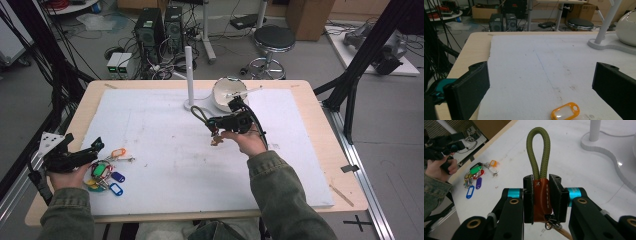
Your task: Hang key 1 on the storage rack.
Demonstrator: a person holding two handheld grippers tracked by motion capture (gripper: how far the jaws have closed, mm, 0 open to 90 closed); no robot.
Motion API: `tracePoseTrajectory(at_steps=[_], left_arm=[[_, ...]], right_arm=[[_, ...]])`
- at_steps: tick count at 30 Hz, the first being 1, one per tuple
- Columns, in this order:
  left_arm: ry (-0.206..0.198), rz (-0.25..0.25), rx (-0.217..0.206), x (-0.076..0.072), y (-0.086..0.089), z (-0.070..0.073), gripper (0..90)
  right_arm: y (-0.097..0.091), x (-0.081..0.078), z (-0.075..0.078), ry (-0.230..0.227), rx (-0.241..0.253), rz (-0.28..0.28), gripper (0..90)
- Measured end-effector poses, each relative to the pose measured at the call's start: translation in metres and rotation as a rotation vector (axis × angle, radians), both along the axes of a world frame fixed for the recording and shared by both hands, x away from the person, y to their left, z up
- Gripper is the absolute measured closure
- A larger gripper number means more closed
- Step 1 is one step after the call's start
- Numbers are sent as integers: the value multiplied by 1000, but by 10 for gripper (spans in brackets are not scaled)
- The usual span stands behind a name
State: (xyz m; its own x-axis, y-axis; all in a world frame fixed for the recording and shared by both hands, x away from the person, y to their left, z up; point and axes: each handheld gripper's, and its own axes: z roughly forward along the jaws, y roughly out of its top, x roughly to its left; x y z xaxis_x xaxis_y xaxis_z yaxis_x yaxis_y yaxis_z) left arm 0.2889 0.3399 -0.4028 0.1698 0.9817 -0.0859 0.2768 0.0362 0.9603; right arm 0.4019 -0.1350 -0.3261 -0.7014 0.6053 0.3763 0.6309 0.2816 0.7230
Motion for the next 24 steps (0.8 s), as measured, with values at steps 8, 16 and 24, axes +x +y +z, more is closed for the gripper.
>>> tracePoseTrajectory(at_steps=[8,16,24], left_arm=[[0,-1,-1,0,0,0,17],[0,-1,-1,0,0,0,17],[-1,-1,-2,1,0,0,17]], right_arm=[[5,9,14,-8,2,-2,748],[11,19,27,-17,1,-6,748],[13,29,33,-8,8,-23,748]])
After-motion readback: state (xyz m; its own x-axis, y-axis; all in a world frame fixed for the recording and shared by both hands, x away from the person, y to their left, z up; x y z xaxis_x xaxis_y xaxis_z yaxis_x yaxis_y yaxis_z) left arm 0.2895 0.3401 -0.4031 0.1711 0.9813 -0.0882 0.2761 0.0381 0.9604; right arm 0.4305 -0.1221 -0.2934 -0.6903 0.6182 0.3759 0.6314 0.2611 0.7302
